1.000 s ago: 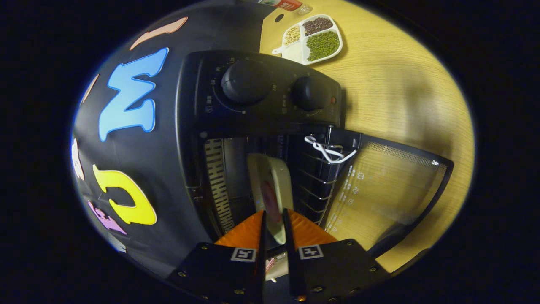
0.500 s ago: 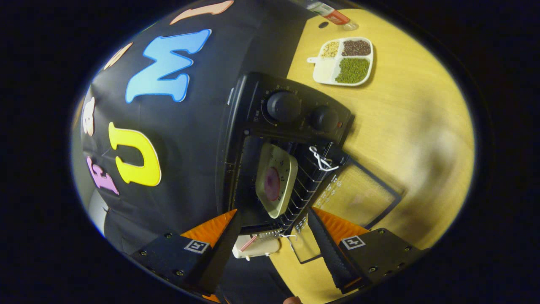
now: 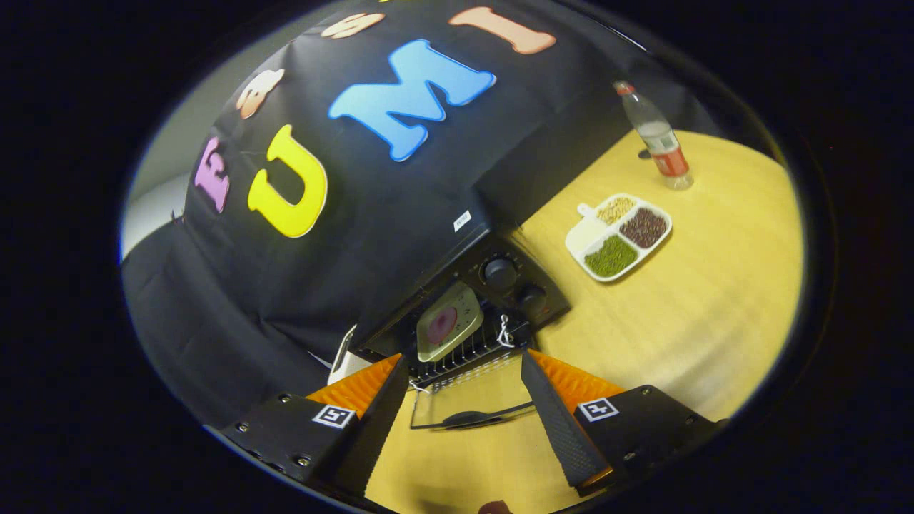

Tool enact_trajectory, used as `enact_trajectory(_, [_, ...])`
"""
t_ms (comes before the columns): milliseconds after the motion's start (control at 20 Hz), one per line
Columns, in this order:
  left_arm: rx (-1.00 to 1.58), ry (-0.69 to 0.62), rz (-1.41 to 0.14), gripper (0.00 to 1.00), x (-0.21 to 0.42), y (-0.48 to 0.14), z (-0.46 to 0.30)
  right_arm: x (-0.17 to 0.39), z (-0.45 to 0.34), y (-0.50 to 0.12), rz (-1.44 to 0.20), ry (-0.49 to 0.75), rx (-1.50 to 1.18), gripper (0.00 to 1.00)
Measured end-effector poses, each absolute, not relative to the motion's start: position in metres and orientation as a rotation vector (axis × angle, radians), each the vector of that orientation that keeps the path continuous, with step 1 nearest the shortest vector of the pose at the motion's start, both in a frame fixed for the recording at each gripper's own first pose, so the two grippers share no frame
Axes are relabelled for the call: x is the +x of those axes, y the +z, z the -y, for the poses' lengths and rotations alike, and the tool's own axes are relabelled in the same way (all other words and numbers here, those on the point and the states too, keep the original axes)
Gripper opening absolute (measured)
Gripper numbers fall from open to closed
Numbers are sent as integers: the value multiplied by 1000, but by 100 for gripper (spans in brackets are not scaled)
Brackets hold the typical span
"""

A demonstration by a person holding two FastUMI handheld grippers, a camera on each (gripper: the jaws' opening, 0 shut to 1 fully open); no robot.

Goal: Open the electric oven with the left hand, put the food in, and close the electric oven.

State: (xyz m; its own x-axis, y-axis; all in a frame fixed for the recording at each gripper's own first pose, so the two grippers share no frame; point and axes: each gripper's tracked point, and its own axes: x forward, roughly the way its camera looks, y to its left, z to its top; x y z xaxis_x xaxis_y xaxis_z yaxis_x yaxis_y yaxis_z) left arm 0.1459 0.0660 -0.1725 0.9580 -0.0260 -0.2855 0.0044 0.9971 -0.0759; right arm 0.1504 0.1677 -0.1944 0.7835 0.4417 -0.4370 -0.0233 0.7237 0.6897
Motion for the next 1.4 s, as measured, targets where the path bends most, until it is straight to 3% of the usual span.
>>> enact_trajectory(50, [-74,-28,-306,100,143,-180,-59,144,-160,-193,-613,277,673,98])
enact_trajectory(100, [-73,-42,-320,91,141,-186,-51,138,-151,-192,-599,277,629,98])
enact_trajectory(150, [-70,-58,-337,96,140,-194,-43,132,-142,-194,-586,272,585,98])
enact_trajectory(300, [-59,-105,-391,96,138,-219,-22,115,-117,-193,-549,247,470,98])
enact_trajectory(350, [-59,-117,-410,100,138,-227,-15,109,-108,-194,-535,237,428,98])
enact_trajectory(500, [-76,-158,-479,96,136,-255,5,91,-86,-193,-506,227,295,98])
enact_trajectory(550, [-78,-169,-501,100,137,-264,11,85,-80,-191,-501,225,259,98])
enact_trajectory(650, [-77,-192,-537,91,140,-282,21,78,-69,-189,-489,211,221,98])
enact_trajectory(850, [-63,-218,-642,92,145,-323,32,73,-50,-182,-452,156,121,98])
enact_trajectory(950, [-78,-218,-698,96,149,-342,38,71,-48,-174,-429,154,72,98])
enact_trajectory(1000, [-94,-221,-722,92,150,-348,42,71,-47,-170,-422,154,60,98])
enact_trajectory(1200, [-116,-224,-789,100,157,-371,48,73,-45,-156,-404,133,43,98])
enact_trajectory(1250, [-113,-227,-801,92,159,-376,49,75,-45,-154,-396,121,38,98])
enact_trajectory(1300, [-99,-224,-803,100,161,-377,48,77,-45,-151,-389,114,32,98])
enact_trajectory(1400, [-76,-227,-798,96,172,-379,48,73,-55,-149,-395,107,27,98])
